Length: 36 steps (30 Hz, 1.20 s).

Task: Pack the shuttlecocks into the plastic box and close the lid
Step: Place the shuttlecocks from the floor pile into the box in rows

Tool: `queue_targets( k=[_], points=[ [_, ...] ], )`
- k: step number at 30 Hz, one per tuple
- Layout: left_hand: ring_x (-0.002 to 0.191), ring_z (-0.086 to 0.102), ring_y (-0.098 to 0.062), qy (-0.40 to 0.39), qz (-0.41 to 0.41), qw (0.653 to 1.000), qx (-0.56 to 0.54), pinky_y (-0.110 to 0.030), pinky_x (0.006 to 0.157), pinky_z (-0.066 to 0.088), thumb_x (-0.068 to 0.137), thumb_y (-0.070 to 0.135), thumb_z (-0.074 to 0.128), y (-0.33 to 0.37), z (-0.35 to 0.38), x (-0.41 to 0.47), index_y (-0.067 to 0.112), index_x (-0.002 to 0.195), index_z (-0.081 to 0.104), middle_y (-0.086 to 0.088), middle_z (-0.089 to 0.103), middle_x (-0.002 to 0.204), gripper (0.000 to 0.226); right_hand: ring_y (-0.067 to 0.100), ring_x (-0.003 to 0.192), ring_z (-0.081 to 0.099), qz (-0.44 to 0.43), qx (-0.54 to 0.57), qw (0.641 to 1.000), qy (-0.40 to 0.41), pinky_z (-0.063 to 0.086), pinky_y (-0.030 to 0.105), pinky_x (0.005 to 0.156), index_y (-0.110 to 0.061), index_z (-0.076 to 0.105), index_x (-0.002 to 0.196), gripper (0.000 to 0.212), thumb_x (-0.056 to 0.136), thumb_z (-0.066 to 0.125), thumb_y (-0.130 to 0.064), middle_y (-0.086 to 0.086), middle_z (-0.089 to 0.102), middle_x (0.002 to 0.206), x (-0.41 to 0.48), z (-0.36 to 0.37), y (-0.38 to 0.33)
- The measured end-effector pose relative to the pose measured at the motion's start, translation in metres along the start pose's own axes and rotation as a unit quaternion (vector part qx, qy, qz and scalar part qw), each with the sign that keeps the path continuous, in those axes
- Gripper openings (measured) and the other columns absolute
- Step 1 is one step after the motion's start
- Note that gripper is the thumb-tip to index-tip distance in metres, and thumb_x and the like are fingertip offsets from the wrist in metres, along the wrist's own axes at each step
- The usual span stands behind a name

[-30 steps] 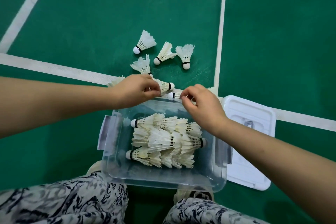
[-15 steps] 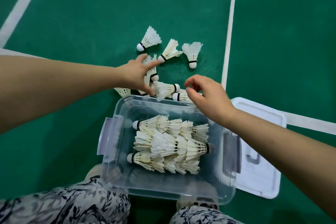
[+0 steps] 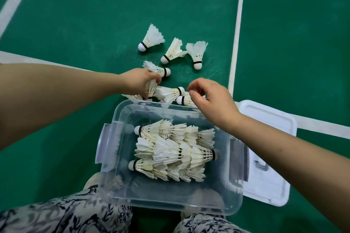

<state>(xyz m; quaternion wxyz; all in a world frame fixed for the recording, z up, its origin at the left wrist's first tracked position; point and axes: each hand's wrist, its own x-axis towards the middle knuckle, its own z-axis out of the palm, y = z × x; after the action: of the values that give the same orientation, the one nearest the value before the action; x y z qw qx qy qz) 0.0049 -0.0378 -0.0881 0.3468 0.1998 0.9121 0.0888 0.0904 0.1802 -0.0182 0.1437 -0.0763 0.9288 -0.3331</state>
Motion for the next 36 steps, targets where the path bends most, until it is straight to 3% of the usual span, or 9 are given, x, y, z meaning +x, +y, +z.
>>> queue_targets(
  k=[6, 17, 21, 25, 29, 36],
  points=[
    [0.080, 0.048, -0.022, 0.018, -0.003, 1.000, -0.008, -0.028, 0.064, 0.034, 0.071, 0.014, 0.074, 0.004, -0.004, -0.002, 0.017, 0.115, 0.050, -0.010, 0.057, 0.098, 0.051, 0.015, 0.087, 0.051, -0.006, -0.001, 1.000, 0.000, 0.042, 0.031, 0.077, -0.018, 0.062, 0.098, 0.016, 0.092, 0.049, -0.023, -0.004, 0.060, 0.089, 0.000, -0.001, 0.001],
    [0.080, 0.044, -0.024, 0.043, 0.025, 0.998, 0.029, -0.029, 0.064, 0.033, 0.080, 0.003, 0.054, 0.013, -0.013, -0.014, 0.009, 0.111, 0.050, -0.016, 0.059, 0.106, 0.031, 0.015, 0.091, 0.053, -0.024, -0.017, 0.999, -0.013, 0.045, 0.035, 0.082, -0.021, 0.061, 0.097, 0.015, 0.091, 0.049, -0.028, -0.006, 0.061, 0.090, 0.000, -0.001, 0.002],
    [0.080, 0.044, -0.023, 0.081, 0.028, 0.996, 0.009, -0.030, 0.067, 0.036, 0.079, 0.004, 0.057, 0.013, -0.021, -0.018, 0.009, 0.110, 0.051, -0.015, 0.060, 0.107, 0.032, 0.014, 0.086, 0.055, -0.042, -0.019, 0.997, -0.059, 0.046, 0.035, 0.077, -0.022, 0.062, 0.098, 0.020, 0.091, 0.052, -0.038, -0.006, 0.062, 0.089, 0.000, -0.004, 0.001],
    [0.082, 0.049, -0.025, 0.130, 0.024, 0.991, -0.030, -0.032, 0.071, 0.042, 0.077, 0.010, 0.064, 0.016, -0.031, -0.025, 0.013, 0.110, 0.052, -0.015, 0.061, 0.105, 0.035, 0.013, 0.081, 0.053, -0.072, -0.108, 0.984, -0.125, 0.044, 0.031, 0.070, -0.026, 0.061, 0.104, 0.032, 0.084, 0.057, -0.051, -0.007, 0.060, 0.085, -0.003, -0.005, -0.001],
    [0.087, 0.055, -0.029, 0.188, 0.043, 0.979, -0.064, -0.031, 0.071, 0.041, 0.077, 0.012, 0.067, 0.023, -0.047, -0.040, 0.013, 0.109, 0.054, -0.014, 0.063, 0.104, 0.035, 0.013, 0.081, 0.049, -0.104, -0.145, 0.978, -0.110, 0.039, 0.029, 0.067, -0.023, 0.062, 0.105, 0.030, 0.085, 0.058, -0.046, -0.006, 0.057, 0.081, -0.002, -0.004, -0.001],
    [0.081, 0.048, -0.019, 0.262, 0.070, 0.959, -0.084, -0.026, 0.069, 0.034, 0.077, 0.012, 0.068, 0.036, -0.074, -0.069, 0.012, 0.109, 0.055, -0.007, 0.060, 0.100, 0.034, 0.011, 0.084, 0.047, -0.122, -0.158, 0.976, -0.087, 0.034, 0.026, 0.070, -0.023, 0.063, 0.109, 0.032, 0.086, 0.058, -0.045, -0.011, 0.053, 0.080, 0.007, -0.007, -0.002]
  ],
)
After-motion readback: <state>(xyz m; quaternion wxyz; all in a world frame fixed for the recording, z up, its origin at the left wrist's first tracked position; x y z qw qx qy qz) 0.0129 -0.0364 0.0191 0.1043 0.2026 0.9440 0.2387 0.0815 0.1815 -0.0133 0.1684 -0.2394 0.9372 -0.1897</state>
